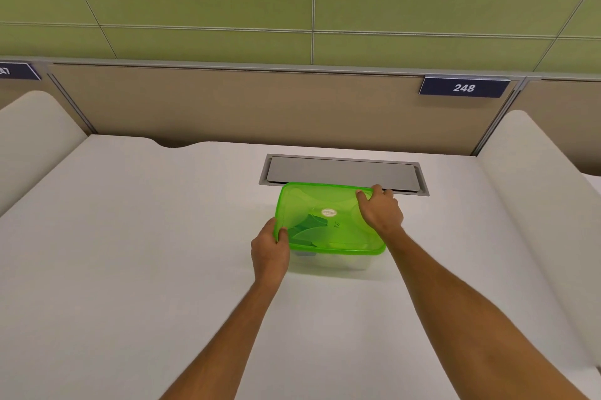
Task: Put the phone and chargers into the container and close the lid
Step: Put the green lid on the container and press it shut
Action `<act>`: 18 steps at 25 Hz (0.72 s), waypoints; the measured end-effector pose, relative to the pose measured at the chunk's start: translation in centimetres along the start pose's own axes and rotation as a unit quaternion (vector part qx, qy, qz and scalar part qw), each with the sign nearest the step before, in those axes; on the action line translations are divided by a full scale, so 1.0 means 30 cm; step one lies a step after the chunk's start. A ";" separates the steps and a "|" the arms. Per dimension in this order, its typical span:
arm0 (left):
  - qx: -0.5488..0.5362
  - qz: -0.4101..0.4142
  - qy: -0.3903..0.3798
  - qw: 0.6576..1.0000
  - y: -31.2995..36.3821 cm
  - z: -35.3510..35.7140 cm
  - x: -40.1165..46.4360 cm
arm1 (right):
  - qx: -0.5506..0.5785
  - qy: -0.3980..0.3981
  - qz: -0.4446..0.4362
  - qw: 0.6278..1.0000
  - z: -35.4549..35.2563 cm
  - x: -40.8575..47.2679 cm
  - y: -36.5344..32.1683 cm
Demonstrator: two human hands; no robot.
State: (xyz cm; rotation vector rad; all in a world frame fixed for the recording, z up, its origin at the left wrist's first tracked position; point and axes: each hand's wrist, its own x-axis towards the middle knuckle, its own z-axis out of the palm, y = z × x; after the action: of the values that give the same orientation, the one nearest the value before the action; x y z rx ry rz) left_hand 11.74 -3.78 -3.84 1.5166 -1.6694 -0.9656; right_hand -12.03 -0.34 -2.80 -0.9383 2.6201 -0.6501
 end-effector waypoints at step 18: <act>-0.106 -0.193 -0.082 0.972 -0.028 0.005 0.154 | 0.034 0.024 0.067 0.997 0.037 0.063 0.020</act>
State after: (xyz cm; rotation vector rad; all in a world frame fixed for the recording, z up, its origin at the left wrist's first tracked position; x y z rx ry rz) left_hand 11.58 -8.40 -4.65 1.6823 -1.3473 -1.4604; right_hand -13.31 -1.50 -4.24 -0.7285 2.6564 -0.7317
